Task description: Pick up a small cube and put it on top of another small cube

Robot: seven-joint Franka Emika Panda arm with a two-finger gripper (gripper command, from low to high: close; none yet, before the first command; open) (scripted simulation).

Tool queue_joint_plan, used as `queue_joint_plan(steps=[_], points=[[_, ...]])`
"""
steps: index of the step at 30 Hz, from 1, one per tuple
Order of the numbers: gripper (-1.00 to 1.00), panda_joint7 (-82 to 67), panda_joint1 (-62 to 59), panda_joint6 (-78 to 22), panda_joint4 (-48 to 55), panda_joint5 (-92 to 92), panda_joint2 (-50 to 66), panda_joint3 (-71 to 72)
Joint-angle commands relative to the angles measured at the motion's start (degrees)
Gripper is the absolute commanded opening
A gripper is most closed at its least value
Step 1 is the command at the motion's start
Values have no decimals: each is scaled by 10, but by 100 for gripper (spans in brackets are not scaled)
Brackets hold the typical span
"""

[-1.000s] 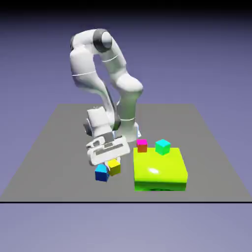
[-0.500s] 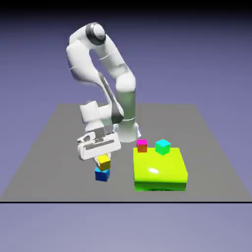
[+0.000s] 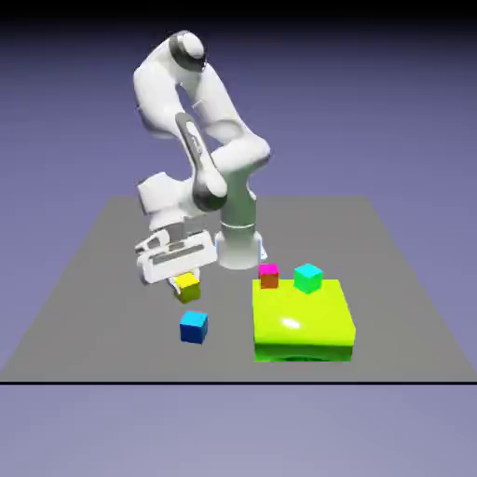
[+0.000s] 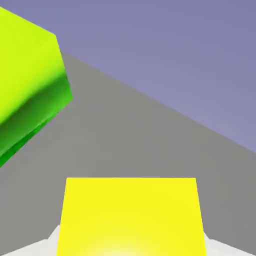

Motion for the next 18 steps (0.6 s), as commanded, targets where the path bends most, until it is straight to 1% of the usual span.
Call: queue_joint_plan(steps=[1, 15, 16, 17, 18], points=[[-100, 0, 0, 1, 0, 0, 0, 0], [-100, -42, 290, 127, 44, 25, -49, -254], [-100, -42, 294, 129, 44, 25, -50, -257], [100, -42, 294, 129, 44, 25, -50, -257], [100, -42, 294, 129, 44, 25, -50, -257]])
